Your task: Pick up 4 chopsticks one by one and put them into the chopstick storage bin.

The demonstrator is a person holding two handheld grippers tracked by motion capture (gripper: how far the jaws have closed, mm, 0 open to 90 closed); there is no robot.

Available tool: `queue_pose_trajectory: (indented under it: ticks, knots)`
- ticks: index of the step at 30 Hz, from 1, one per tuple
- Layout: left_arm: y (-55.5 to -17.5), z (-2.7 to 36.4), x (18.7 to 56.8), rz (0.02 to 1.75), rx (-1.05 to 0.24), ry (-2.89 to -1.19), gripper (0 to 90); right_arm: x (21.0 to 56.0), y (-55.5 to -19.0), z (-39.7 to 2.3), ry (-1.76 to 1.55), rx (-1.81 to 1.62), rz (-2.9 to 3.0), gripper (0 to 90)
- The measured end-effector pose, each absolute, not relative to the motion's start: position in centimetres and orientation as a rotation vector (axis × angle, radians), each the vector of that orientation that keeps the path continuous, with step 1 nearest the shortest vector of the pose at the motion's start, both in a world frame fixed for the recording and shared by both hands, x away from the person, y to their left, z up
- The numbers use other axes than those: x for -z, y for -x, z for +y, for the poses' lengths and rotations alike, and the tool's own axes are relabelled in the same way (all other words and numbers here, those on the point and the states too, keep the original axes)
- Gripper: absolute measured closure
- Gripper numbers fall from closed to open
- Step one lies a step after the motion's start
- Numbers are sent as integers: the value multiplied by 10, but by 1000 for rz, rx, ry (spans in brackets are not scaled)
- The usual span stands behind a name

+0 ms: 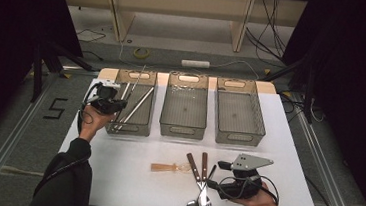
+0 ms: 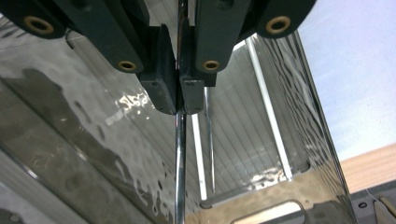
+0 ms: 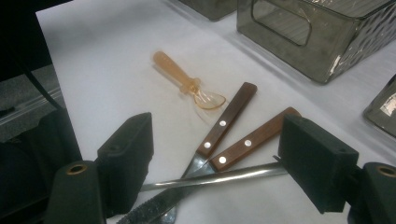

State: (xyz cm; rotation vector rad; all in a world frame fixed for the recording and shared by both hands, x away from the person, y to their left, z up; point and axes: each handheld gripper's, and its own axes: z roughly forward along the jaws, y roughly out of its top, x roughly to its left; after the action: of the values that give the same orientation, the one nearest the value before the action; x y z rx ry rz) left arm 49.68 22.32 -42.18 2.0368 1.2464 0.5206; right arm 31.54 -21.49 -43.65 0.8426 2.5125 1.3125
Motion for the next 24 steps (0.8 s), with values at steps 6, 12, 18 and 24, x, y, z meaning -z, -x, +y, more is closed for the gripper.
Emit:
queue_pose_trajectory:
  ticks: [6,12,18,24]
  knots:
    - [-498,224,428,1265,-512,-2044,839,437,-315,-215,-843,-1313,2514,276]
    - [-499,223,432,1268,-506,-2058,832,437,-315,-215,-842,-1313,2515,276]
    - [-498,223,430,1275,-523,-2046,784,437,-315,-215,-842,-1312,2515,276]
    - [-487,216,422,1234,-517,-2066,612,436,-315,-215,-846,-1314,2507,276]
